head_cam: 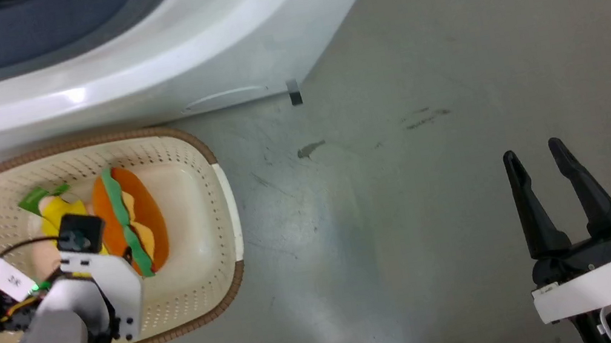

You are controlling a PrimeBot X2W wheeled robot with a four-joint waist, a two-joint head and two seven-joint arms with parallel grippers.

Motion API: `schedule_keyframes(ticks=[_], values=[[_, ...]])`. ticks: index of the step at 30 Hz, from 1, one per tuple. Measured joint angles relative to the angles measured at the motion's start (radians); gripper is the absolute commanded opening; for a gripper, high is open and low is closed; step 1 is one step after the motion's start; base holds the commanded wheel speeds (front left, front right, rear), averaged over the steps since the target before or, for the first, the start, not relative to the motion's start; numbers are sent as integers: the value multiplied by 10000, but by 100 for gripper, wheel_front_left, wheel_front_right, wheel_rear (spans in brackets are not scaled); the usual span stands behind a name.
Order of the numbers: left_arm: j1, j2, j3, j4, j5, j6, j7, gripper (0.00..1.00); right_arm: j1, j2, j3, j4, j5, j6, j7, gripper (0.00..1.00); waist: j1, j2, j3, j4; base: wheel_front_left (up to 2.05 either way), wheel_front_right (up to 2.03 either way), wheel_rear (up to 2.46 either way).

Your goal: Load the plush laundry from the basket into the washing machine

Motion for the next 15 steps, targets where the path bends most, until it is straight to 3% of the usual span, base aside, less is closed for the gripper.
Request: schedule_keyframes(ticks=[15], values=[[-1707,621,-738,1202,-144,-130,476,100,-224,0,96,-288,602,0,-337,100,0,0,1398,-403,0,0,0]])
